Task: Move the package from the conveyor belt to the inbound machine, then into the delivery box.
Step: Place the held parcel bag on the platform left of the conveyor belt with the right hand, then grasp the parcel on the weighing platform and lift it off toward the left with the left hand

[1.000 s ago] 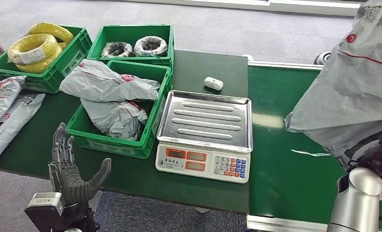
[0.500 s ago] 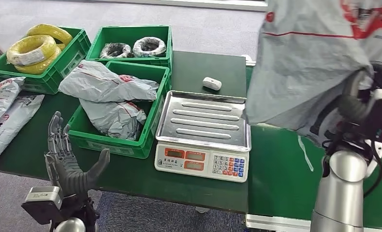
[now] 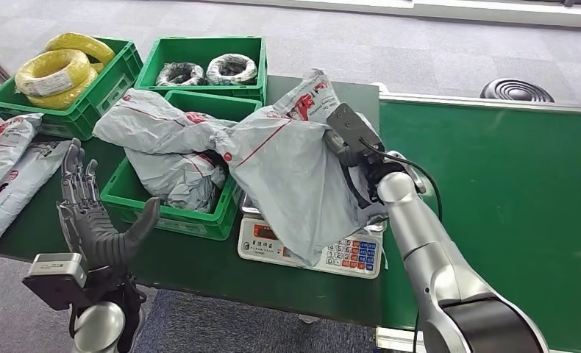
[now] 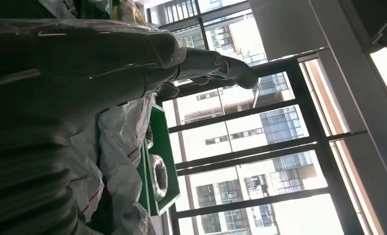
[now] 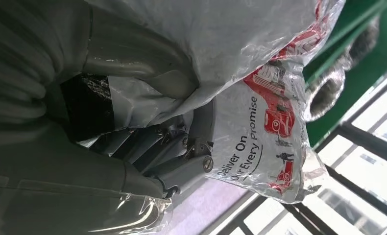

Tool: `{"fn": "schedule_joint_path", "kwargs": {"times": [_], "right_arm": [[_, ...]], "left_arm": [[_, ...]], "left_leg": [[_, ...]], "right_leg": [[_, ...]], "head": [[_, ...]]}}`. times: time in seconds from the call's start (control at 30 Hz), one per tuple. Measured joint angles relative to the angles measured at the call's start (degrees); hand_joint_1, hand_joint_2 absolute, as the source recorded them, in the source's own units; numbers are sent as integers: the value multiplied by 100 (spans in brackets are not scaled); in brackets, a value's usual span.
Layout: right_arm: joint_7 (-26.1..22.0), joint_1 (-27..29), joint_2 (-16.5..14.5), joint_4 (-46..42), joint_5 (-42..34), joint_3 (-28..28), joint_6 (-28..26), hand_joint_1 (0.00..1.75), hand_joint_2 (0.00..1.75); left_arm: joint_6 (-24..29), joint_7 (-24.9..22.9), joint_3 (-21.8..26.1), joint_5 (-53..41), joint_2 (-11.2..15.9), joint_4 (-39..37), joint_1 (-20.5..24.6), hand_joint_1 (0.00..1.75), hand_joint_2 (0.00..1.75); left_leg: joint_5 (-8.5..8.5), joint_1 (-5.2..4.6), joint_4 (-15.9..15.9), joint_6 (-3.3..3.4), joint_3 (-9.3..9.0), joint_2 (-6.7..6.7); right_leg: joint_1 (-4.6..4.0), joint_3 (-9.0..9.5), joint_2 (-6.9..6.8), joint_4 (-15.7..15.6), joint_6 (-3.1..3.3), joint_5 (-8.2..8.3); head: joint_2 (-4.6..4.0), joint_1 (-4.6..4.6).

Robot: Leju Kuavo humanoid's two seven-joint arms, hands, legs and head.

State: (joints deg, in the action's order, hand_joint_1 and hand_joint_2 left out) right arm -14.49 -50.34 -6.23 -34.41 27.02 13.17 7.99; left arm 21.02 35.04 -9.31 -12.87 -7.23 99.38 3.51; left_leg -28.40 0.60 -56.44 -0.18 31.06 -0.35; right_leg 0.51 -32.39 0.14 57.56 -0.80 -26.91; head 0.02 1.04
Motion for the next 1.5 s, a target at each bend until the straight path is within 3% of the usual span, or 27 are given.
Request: {"fn": "schedule_joint_path", "kwargs": {"times": [0.07,0.1,0.23,0.4,0.73,0.93,1.07,1.27,1.4,1.5], "right_arm": [[47,-72,-88,279,143,123,-14,0,175],[84,-93,-130,393,216,183,-49,0,175],[114,-132,-234,685,353,338,-241,0,0],[-302,-131,-247,792,285,365,-343,0,0],[-432,-125,-247,890,210,377,-417,0,0],[-1129,53,-228,685,-113,145,-1219,0,0],[-1632,428,-137,-96,-369,-159,-1581,0,175],[-1753,1430,348,-1879,-498,-640,-2155,0,175],[-2068,2536,603,-3195,-1018,-1251,-2572,0,175],[-2181,3293,670,-3997,-1158,-1636,-2693,0,175]], "left_arm": [[-3,-17,36,-30,-2,1,1,0,175],[-4,-29,53,-43,-3,1,1,0,175],[-81,-143,122,-122,-8,8,-12,0,175],[-164,-271,154,-197,-32,7,-17,0,175],[-221,-344,176,-234,-64,4,-11,0,175],[-519,-1049,-77,-838,-62,-296,419,0,175],[-759,-1608,-520,-1280,-51,-1012,1244,0,175],[-944,-2158,-1129,-1693,-148,-2736,2625,0,175],[-1277,-2500,-1523,-1885,-365,-4203,3495,0,175],[-1317,-2589,-1699,-1927,-526,-4984,3905,0,175]], "left_leg": [[0,0,0,0,4,1],[0,-1,0,0,4,1],[0,-1,0,0,5,1],[0,-1,0,0,4,2],[0,-1,0,0,4,2],[1,-2,-4,0,4,-2],[4,-3,-10,4,3,-13],[3,-3,-17,4,7,-30],[0,-4,-18,7,20,-30],[-4,-4,-17,8,31,-12]], "right_leg": [[0,-2,1,0,0,0],[0,-3,1,0,0,0],[1,-5,0,-1,0,0],[1,-7,1,-1,1,1],[0,-11,2,-1,1,1],[1,-12,-4,-2,1,2],[2,-9,-11,-3,0,7],[4,-10,-21,-5,-2,9],[5,-14,-25,-5,-2,9],[6,-27,-10,-5,-2,9]], "head": [[0,-1],[0,0],[0,-1],[0,-1],[0,-1],[0,-1],[-1,-1],[0,0],[0,-1],[0,2]]}}
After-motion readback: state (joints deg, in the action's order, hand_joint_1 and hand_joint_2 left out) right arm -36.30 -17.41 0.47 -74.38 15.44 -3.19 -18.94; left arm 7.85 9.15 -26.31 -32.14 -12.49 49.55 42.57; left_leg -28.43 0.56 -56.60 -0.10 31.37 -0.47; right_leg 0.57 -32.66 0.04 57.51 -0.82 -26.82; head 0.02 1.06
